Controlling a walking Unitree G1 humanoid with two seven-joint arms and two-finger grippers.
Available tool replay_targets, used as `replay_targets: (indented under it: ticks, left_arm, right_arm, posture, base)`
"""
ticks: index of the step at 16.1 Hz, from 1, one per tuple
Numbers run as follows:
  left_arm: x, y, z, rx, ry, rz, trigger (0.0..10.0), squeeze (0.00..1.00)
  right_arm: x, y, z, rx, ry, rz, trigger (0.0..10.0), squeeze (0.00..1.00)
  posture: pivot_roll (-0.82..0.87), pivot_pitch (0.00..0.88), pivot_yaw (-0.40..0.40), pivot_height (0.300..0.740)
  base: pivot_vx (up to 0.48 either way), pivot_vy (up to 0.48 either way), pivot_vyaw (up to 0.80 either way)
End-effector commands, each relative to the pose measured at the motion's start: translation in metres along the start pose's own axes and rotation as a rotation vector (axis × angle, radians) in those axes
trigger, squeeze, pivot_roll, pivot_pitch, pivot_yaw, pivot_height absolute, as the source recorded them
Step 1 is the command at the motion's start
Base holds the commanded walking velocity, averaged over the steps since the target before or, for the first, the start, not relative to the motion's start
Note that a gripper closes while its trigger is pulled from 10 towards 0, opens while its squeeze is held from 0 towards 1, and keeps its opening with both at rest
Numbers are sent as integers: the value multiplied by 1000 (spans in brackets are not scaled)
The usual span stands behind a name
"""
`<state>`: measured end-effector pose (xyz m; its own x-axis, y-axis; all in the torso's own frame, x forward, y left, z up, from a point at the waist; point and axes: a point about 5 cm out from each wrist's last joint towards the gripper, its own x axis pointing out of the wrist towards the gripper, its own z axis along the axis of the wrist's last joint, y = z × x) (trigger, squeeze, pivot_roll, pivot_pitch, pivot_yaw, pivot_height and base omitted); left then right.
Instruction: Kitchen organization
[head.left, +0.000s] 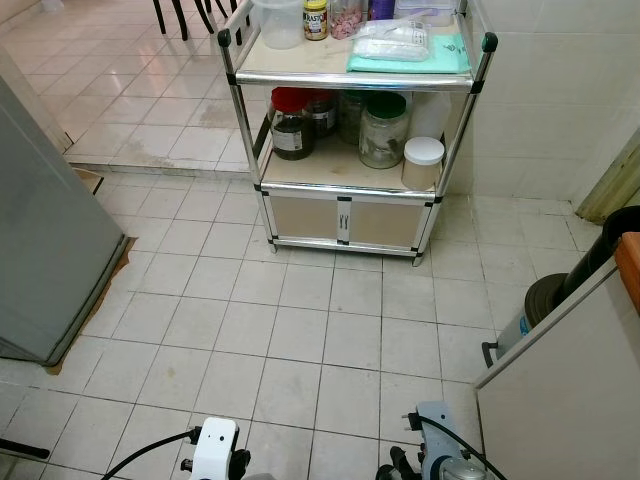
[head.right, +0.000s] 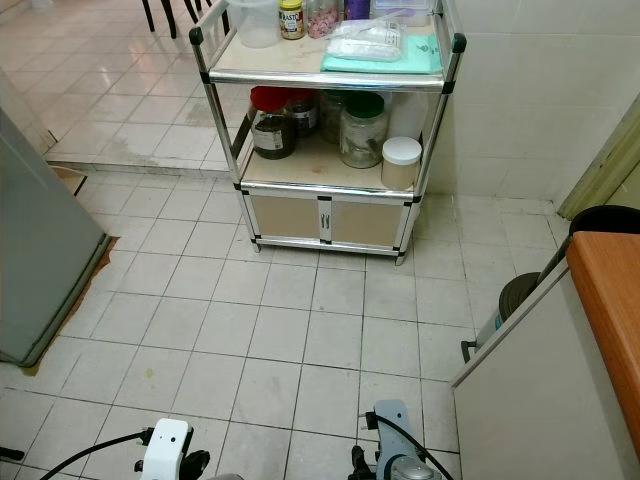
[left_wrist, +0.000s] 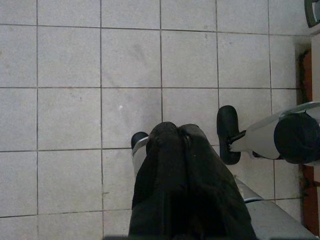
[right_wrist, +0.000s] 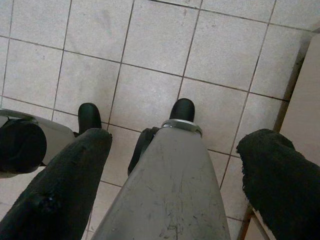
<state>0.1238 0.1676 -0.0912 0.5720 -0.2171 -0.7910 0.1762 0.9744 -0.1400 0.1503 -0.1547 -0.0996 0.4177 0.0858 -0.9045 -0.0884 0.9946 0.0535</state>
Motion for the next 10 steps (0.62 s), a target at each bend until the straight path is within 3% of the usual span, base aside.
replay_targets:
  ticks: [1,10]
  left_arm:
    - [13,19,16,-8,115,157,10000,0]
    - [13,16,13,0,128,146,10000,0]
  right_arm:
    - [0,5,2,66,-55,88,10000,0]
    - [0,4,3,60,-57,82,10000,0]
  posture:
    - [-3,0,34,740]
    - [-7,0,35,740]
  base:
    - [0,0,0]
    - [0,0,0]
